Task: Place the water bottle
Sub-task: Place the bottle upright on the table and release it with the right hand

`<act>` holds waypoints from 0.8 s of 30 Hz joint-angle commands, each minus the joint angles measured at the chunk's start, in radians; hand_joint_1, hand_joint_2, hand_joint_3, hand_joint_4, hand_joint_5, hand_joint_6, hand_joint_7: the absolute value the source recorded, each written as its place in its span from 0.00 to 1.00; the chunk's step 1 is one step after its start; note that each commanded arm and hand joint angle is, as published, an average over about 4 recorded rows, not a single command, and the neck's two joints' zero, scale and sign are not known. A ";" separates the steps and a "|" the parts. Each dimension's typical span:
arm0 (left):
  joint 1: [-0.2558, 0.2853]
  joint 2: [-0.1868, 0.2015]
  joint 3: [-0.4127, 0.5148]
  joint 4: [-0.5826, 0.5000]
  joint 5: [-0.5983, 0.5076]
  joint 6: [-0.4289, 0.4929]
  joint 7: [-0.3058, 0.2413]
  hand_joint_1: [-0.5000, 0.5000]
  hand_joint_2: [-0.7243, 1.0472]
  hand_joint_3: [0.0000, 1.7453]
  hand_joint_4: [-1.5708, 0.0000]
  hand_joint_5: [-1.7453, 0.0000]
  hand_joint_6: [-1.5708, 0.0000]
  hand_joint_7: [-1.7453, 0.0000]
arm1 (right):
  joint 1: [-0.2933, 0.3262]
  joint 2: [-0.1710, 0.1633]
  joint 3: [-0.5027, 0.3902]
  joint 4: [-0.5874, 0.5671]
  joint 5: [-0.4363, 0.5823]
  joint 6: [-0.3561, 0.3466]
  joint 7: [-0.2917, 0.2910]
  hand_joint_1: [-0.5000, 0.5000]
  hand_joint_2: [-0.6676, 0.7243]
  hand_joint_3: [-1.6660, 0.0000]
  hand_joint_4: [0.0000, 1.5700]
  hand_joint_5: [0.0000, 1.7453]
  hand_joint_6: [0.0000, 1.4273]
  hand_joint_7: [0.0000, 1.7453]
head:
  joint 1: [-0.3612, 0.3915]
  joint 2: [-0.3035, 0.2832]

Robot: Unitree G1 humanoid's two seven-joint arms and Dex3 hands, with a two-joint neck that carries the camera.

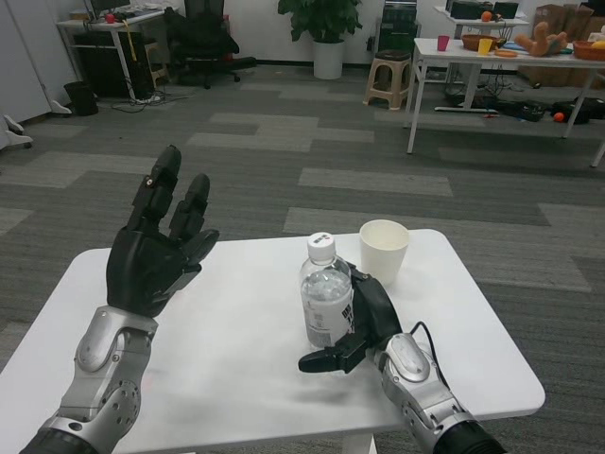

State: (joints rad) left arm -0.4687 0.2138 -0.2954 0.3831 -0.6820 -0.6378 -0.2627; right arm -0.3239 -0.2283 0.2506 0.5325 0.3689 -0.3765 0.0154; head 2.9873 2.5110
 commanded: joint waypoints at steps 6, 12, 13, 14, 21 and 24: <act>-0.007 0.001 0.004 0.002 0.008 -0.006 0.003 0.00 0.90 0.05 1.00 1.00 1.00 1.00 | 0.015 0.004 0.009 0.029 0.015 0.008 0.030 0.93 0.56 0.52 0.73 0.75 0.32 0.70 | -0.001 -0.007; -0.007 -0.001 0.004 0.001 0.010 -0.006 0.003 0.00 0.90 0.05 1.00 1.00 1.00 1.00 | 0.019 0.005 0.009 0.032 0.040 -0.016 0.040 0.92 0.45 0.52 0.54 0.54 0.14 0.51 | -0.009 -0.006; -0.007 -0.001 0.004 0.000 0.010 -0.006 0.003 0.00 0.90 0.05 1.00 1.00 1.00 1.00 | 0.019 0.005 0.008 0.034 0.044 -0.019 0.040 0.92 0.43 0.55 0.48 0.47 0.11 0.47 | -0.009 -0.006; -0.007 -0.001 0.004 0.000 0.010 -0.006 0.003 0.00 0.90 0.05 1.00 1.00 1.00 1.00 | 0.019 0.006 0.006 0.036 0.045 -0.022 0.040 0.92 0.41 0.57 0.42 0.40 0.09 0.43 | -0.010 -0.006; -0.004 -0.001 0.002 -0.003 0.010 -0.006 0.003 0.00 0.90 0.05 1.00 1.00 1.00 1.00 | 0.019 0.009 0.045 0.080 0.125 -0.085 0.043 0.92 0.36 0.57 0.38 0.28 0.06 0.32 | -0.017 -0.010; -0.003 -0.001 0.002 -0.003 0.010 -0.006 0.003 0.00 0.90 0.05 1.00 1.00 1.00 1.00 | 0.019 0.010 0.045 0.081 0.127 -0.091 0.043 0.90 0.36 0.57 0.38 0.28 0.05 0.29 | -0.018 -0.013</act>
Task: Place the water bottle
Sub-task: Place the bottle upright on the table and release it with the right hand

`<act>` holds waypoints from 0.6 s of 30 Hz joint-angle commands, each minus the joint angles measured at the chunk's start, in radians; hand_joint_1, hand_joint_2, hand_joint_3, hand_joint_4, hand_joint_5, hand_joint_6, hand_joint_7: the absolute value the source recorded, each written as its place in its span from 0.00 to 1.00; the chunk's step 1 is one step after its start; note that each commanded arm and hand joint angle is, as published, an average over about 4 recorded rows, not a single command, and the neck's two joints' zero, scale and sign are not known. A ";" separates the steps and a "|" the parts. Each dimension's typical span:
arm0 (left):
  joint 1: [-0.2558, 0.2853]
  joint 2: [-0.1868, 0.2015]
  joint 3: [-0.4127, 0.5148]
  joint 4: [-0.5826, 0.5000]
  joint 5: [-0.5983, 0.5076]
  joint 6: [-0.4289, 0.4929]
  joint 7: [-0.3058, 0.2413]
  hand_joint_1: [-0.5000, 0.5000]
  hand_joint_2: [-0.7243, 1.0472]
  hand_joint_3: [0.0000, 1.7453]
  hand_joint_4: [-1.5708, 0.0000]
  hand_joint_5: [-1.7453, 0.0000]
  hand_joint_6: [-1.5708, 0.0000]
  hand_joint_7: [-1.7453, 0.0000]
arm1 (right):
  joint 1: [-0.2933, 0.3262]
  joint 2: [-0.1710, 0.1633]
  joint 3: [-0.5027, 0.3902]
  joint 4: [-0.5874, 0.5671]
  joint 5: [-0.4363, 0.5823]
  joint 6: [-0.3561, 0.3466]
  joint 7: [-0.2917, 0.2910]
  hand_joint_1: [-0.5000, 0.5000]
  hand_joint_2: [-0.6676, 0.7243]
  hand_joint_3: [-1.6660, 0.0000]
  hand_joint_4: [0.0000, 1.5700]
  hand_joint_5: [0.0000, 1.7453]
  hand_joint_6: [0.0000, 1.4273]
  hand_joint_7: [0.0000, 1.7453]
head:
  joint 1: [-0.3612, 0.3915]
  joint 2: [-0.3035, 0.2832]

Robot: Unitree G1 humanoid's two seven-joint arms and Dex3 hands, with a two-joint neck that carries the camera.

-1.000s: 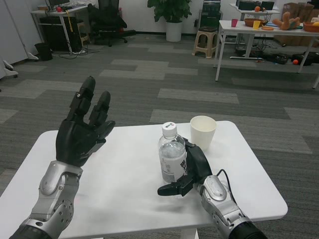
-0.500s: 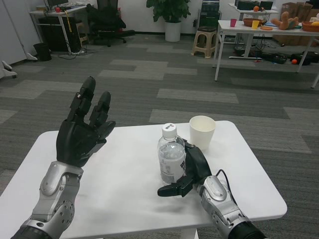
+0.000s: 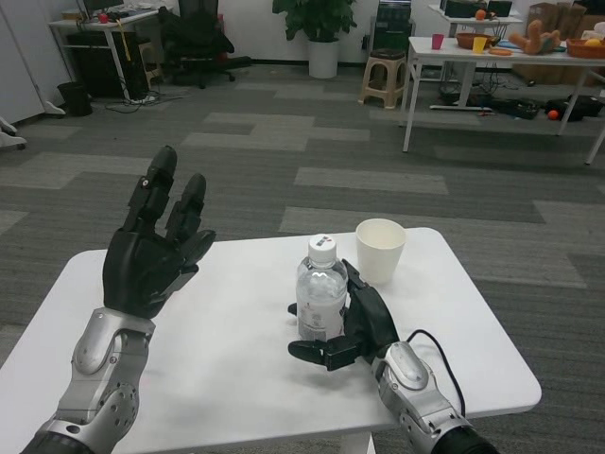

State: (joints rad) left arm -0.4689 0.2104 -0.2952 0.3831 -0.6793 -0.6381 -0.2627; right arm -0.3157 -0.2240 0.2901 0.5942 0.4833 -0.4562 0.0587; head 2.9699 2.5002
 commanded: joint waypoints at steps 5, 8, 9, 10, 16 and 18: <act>0.000 0.005 0.000 -0.007 0.007 -0.006 0.003 0.00 0.90 0.05 1.00 1.00 1.00 1.00 | 0.013 0.006 0.006 0.018 0.014 -0.025 0.000 0.85 0.36 0.64 0.31 0.19 0.01 0.26 | -0.001 -0.004; 0.005 0.006 -0.001 -0.013 0.007 -0.006 0.003 0.00 0.90 0.05 1.00 1.00 1.00 1.00 | 0.018 0.005 0.008 0.016 0.013 -0.042 0.000 0.83 0.34 0.71 0.24 0.12 0.00 0.22 | 0.001 -0.005; 0.006 0.007 -0.001 -0.015 0.007 -0.006 0.003 0.00 0.90 0.05 1.00 1.00 1.00 1.00 | 0.019 0.005 0.009 0.016 0.013 -0.045 0.000 0.82 0.33 0.73 0.20 0.10 0.00 0.20 | 0.001 -0.005; 0.007 0.007 -0.001 -0.017 0.007 -0.006 0.003 0.00 0.90 0.05 1.00 1.00 1.00 1.00 | 0.020 0.004 0.010 0.014 0.013 -0.047 0.002 0.79 0.33 0.74 0.17 0.07 0.00 0.17 | 0.001 -0.006; 0.013 0.009 -0.002 -0.024 0.007 -0.006 0.003 0.00 0.90 0.05 1.00 1.00 1.00 1.00 | 0.025 -0.004 0.015 0.000 0.013 -0.048 0.022 0.43 0.42 0.82 0.02 0.00 0.00 0.10 | 0.004 -0.004; 0.016 0.010 -0.002 -0.027 0.007 -0.006 0.003 0.00 0.90 0.05 1.00 1.00 1.00 1.00 | 0.028 -0.006 0.015 -0.006 0.019 -0.048 0.038 0.20 0.57 0.86 0.00 0.00 0.00 0.07 | 0.005 -0.001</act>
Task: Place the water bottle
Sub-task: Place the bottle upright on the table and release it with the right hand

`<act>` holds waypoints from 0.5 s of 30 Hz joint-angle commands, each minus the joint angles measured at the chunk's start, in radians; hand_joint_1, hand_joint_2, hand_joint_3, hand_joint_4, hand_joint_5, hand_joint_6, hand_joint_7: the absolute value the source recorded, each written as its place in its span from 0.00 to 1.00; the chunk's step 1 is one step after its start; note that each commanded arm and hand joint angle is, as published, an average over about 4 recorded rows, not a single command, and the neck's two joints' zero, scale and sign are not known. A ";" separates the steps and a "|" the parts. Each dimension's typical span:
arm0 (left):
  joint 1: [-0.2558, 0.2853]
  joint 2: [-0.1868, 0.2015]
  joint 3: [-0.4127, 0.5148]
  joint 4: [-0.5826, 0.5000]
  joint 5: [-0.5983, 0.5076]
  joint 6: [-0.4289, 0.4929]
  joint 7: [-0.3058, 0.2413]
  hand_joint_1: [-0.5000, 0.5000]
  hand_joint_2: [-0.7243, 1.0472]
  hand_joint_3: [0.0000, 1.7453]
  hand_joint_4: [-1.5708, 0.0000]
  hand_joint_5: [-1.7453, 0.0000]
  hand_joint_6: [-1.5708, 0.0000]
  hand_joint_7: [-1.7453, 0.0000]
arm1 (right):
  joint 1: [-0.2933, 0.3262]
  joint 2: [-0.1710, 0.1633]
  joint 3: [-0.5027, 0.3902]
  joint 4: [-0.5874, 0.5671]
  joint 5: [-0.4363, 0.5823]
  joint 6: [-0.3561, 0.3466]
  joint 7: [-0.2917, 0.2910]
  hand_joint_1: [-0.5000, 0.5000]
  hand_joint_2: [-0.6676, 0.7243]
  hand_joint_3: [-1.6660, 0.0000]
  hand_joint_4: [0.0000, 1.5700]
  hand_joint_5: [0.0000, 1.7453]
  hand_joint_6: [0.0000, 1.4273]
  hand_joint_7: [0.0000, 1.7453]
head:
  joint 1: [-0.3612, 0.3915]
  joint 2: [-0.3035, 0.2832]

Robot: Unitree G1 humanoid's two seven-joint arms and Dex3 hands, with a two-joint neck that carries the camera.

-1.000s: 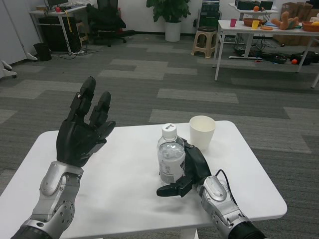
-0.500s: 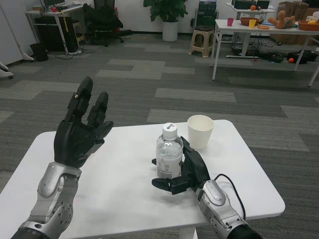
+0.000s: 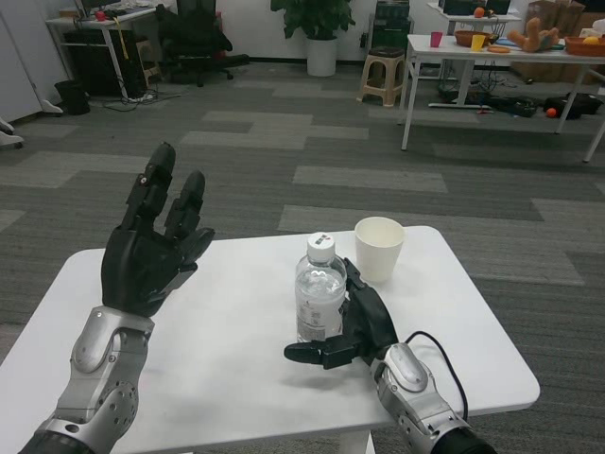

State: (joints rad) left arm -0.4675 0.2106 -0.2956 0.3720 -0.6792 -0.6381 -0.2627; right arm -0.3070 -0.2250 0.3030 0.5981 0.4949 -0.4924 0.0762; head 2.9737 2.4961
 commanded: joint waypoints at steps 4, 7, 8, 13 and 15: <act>0.018 0.012 0.001 -0.020 0.007 -0.006 0.003 0.00 0.90 0.05 1.00 1.00 1.00 1.00 | 0.023 -0.015 0.009 -0.032 0.016 -0.012 0.056 0.04 0.76 0.86 0.00 0.00 0.00 0.01 | 0.000 0.004; 0.018 0.014 0.001 -0.018 0.006 -0.006 0.003 0.00 0.90 0.05 1.00 1.00 1.00 1.00 | 0.023 -0.032 0.018 -0.059 0.016 -0.012 0.059 0.05 0.82 0.86 0.00 0.00 0.00 0.00 | 0.002 0.006; 0.017 0.014 0.001 -0.017 0.005 -0.006 0.003 0.00 0.90 0.05 1.00 1.00 1.00 1.00 | 0.023 -0.035 0.019 -0.067 0.017 -0.012 0.059 0.06 0.82 0.86 0.00 0.00 0.00 0.00 | 0.002 0.007; 0.010 0.015 0.001 -0.010 0.002 -0.006 0.002 0.00 0.90 0.05 1.00 1.00 1.00 1.00 | 0.023 -0.056 0.013 -0.132 0.033 -0.004 0.059 0.08 0.82 0.86 0.00 0.00 0.00 0.00 | 0.002 0.008; 0.007 0.015 0.001 -0.008 0.001 -0.006 0.002 0.00 0.90 0.05 1.00 1.00 1.00 1.00 | 0.023 -0.065 0.009 -0.164 0.042 0.002 0.059 0.08 0.82 0.86 0.00 0.00 0.00 0.00 | 0.000 0.008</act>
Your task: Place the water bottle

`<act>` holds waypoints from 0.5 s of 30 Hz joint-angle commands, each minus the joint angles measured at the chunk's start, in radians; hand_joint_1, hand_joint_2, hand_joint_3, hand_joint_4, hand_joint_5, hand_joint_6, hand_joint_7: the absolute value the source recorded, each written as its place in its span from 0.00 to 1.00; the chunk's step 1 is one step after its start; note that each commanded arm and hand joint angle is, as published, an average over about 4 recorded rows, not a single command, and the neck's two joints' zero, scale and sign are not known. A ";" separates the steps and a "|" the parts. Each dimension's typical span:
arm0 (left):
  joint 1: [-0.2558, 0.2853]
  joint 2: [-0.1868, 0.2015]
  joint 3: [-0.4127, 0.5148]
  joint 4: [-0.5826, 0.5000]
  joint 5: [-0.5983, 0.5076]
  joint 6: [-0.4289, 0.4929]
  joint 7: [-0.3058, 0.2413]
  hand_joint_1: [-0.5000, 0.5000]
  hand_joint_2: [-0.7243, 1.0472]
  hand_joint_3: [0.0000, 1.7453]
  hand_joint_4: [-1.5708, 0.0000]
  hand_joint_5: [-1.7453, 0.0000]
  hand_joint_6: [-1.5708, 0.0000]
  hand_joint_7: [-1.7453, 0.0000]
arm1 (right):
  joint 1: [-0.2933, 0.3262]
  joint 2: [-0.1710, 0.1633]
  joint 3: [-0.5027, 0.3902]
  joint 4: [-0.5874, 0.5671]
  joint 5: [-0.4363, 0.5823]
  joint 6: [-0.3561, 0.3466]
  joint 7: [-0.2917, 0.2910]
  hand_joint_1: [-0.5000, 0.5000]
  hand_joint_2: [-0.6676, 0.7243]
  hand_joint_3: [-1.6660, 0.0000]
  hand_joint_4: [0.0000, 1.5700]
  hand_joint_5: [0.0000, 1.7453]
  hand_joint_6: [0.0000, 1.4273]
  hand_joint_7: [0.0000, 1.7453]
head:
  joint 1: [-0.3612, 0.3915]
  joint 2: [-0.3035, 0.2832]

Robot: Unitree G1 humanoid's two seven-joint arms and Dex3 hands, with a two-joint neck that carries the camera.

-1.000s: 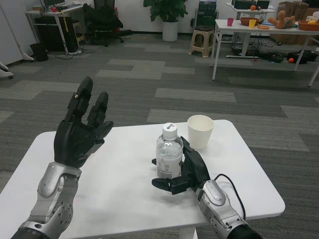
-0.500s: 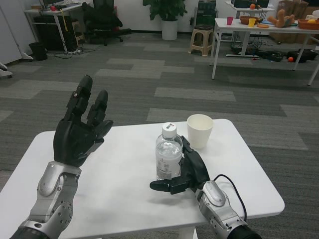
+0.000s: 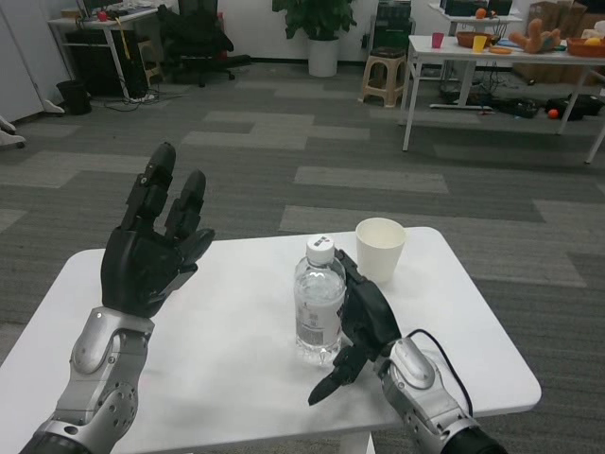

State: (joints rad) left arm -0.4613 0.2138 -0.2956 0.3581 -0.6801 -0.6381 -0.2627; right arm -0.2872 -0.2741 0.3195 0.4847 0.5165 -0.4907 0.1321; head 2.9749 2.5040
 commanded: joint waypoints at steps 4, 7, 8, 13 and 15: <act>-0.011 0.012 0.001 0.013 0.000 -0.006 0.002 0.00 0.90 0.04 1.00 1.00 1.00 1.00 | 0.005 -0.034 -0.048 -0.157 0.029 0.018 0.003 0.08 0.86 0.86 0.00 0.00 0.00 0.00 | -0.001 -0.002; -0.017 0.013 0.001 0.020 -0.001 -0.006 0.002 0.00 0.90 0.05 1.00 1.00 1.00 1.00 | 0.014 -0.044 -0.098 -0.270 0.029 0.064 0.003 0.09 0.86 0.88 0.00 0.00 0.00 0.00 | 0.001 -0.008; -0.018 0.013 0.001 0.021 -0.002 -0.006 0.002 0.00 0.90 0.05 1.00 1.00 1.00 1.00 | 0.016 -0.047 -0.109 -0.296 0.029 0.074 0.003 0.10 0.86 0.89 0.00 0.00 0.00 0.00 | 0.002 -0.010; -0.020 0.012 0.003 0.025 -0.001 -0.006 0.002 0.00 0.90 0.05 1.00 1.00 1.00 1.00 | 0.036 -0.054 -0.175 -0.422 0.044 0.098 0.003 0.12 0.82 0.90 0.00 0.00 0.00 0.00 | 0.003 -0.014; -0.020 0.012 0.003 0.026 -0.001 -0.006 0.002 0.00 0.90 0.05 1.00 1.00 1.00 1.00 | 0.053 -0.062 -0.221 -0.494 0.058 0.116 0.003 0.12 0.82 0.90 0.00 0.00 0.00 0.00 | 0.002 -0.015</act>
State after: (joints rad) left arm -0.4708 0.2159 -0.2955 0.3829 -0.6828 -0.6384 -0.2628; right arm -0.2489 -0.3230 0.1325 0.0389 0.5584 -0.3902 0.1326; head 2.9772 2.4893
